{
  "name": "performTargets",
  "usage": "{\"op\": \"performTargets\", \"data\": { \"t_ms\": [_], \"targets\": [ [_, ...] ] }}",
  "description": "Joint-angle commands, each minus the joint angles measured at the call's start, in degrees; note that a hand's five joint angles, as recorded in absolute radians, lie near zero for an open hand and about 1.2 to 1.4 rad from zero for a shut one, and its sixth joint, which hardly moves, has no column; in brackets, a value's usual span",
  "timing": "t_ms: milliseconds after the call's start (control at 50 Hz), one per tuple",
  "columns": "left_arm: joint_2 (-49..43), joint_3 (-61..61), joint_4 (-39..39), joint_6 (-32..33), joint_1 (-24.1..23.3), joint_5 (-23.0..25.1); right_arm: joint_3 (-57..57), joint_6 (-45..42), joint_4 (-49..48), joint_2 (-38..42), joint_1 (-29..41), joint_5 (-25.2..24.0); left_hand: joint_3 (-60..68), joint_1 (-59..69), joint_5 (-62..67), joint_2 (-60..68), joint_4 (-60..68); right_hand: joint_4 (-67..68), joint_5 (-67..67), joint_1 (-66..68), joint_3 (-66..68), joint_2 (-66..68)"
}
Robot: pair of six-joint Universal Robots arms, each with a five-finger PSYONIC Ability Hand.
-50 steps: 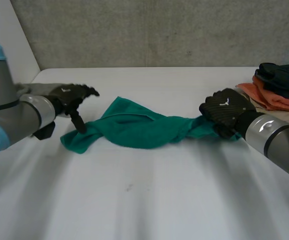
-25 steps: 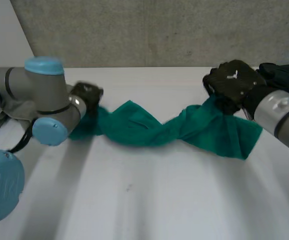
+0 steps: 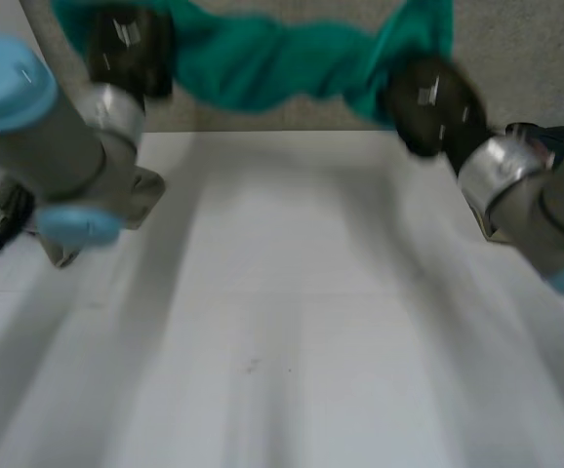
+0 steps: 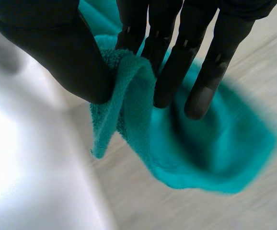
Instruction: Fold the laundry.
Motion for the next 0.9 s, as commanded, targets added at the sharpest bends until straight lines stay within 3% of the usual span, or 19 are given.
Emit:
{"op": "performTargets", "data": {
  "t_ms": [20, 40, 100, 180, 200, 260, 380, 440, 640, 720, 840, 900],
  "targets": [
    [-2.18, -17.51, -6.03, 1.79, -0.5, 1.37, 10.08, -20.83, 22.05, 5.22, -4.45, 1.04, 11.99, 14.29, 13.9, 11.46, 11.53, 11.31, 13.35, 15.41, 11.75, 12.4],
    [-1.92, -19.87, -6.9, 2.14, -0.68, 2.06, 10.96, -26.0, 26.6, 5.92, -5.32, 1.74, 11.99, 14.29, 13.9, 11.46, 11.53, 11.31, 13.35, 15.41, 11.75, 12.4],
    [-1.13, -22.35, -8.05, 2.58, -0.94, 3.21, 11.67, -29.39, 29.81, 6.71, -6.21, 2.8, 5.31, 7.6, 7.22, 4.78, 4.84, 11.31, 13.35, 15.41, 11.75, 12.4],
    [1.15, -24.29, -10.42, 3.28, -1.12, 4.79, 11.93, -26.15, 29.02, 6.54, -6.56, 4.29, -9.82, -7.52, -7.9, -10.35, -10.28, 11.31, 13.35, 15.41, 11.75, 12.4],
    [1.94, -24.29, -11.73, 3.55, -0.95, 4.88, 11.93, -24.4, 28.15, 5.49, -6.74, 4.56, -19.85, -17.55, -17.94, -20.38, -20.31, 10.29, 12.32, 14.39, 10.73, 11.38],
    [3.35, -23.77, -13.76, 3.55, -0.33, 4.97, 12.28, -22.02, 26.74, 3.56, -6.74, 4.91, -31.36, -29.06, -29.45, -31.89, -31.82, 1.39, 3.42, 5.49, 1.83, 2.48],
    [6.69, -19.03, -19.47, 1.36, 4.67, 6.02, 13.86, -18.67, 22.96, 0.74, -6.74, 5.0, -50.71, -48.41, -48.79, -51.24, -51.17, 1.2, 3.23, 5.3, 1.63, 2.29],
    [6.34, -16.21, -21.58, 0.13, 6.78, 6.2, 14.13, -18.67, 22.43, 0.74, -6.56, 5.0, -51.58, -49.28, -49.66, -52.1, -52.04, 1.2, 3.23, 5.3, 1.63, 2.29],
    [-1.12, -8.47, -42.94, -3.31, 11.45, 7.34, 15.36, -19.2, 21.37, 1.26, -6.39, 5.44, -44.86, -42.56, -42.95, -45.39, -45.32, 1.2, 3.23, 5.3, 1.63, 2.29],
    [-4.29, -7.85, -44.18, -3.22, 12.68, 9.36, 15.36, -19.28, 21.37, 1.27, -6.21, 5.44, -38.13, -35.83, -36.21, -38.65, -38.59, 1.36, 3.4, 5.46, 1.8, 2.46],
    [-7.1, -7.68, -42.16, -3.48, 11.37, 13.67, 15.8, -19.28, 21.29, 0.91, -5.95, 5.44, -41.82, -39.52, -39.9, -42.34, -42.28, 1.36, 3.4, 5.47, 1.8, 2.46],
    [-8.42, -7.33, -41.11, -3.57, 9.96, 13.15, 15.71, -19.28, 21.29, 0.91, -5.95, 5.35, -41.49, -39.19, -39.57, -42.01, -41.95, 1.36, 3.4, 5.47, 1.8, 2.46]
  ]
}}
